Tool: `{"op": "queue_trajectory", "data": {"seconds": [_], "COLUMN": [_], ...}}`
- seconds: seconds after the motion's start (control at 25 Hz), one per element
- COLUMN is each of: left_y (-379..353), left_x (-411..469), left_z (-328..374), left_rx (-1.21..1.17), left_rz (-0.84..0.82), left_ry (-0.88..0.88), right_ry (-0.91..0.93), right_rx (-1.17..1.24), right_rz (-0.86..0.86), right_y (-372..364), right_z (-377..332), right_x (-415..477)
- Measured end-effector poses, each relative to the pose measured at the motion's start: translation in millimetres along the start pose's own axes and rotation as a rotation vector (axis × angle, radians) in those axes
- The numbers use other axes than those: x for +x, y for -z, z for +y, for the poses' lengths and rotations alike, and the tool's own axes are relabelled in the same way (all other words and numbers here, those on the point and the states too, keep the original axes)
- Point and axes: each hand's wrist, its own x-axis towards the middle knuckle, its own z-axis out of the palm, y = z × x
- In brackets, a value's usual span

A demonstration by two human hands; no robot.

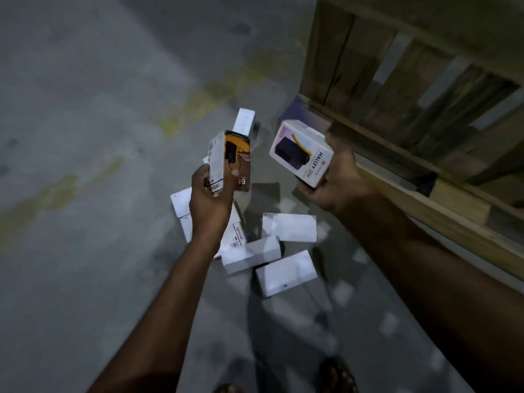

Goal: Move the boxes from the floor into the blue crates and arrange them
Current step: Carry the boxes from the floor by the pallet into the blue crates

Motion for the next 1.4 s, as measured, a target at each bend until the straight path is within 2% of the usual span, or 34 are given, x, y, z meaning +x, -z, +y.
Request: {"op": "queue_trajectory", "data": {"seconds": [0.2,0.32,0.44,0.68,0.84,1.04,1.16,1.4], "left_y": [70.9,103.8,130.7,164.8,163.4,142.2,125.1,124.2], "left_x": [-64.2,-113.0,-169.7,-253.2,-305.7,-415.3,-493.2,-658.7], "left_z": [116.6,204.9,297.1,453.2,527.1,569.6,575.4,569.6], "left_rx": [0.019,0.047,0.101,0.078,0.041,0.004,0.008,-0.02], "left_rz": [0.019,-0.01,-0.078,-0.279,-0.445,-0.731,-0.909,-1.222], "left_ry": [0.036,0.016,-0.052,-0.246,-0.392,-0.532,-0.631,-0.771], "right_ry": [-0.053,-0.014,0.116,0.557,0.878,1.084,1.132,1.095], "right_rx": [0.046,0.033,0.006,-0.155,-0.324,-0.439,-0.426,-0.316], "right_rz": [0.023,0.038,0.144,0.226,0.468,0.802,1.042,1.427], "right_y": [-26.1,-33.8,-29.7,-0.3,33.3,101.2,153.5,253.0], "right_z": [-59.3,-102.1,-141.0,-219.8,-243.1,-232.0,-203.4,-113.8], "right_x": [-142.8,-240.8,-331.0,-510.8,-625.7,-753.9,-824.4,-967.9]}}
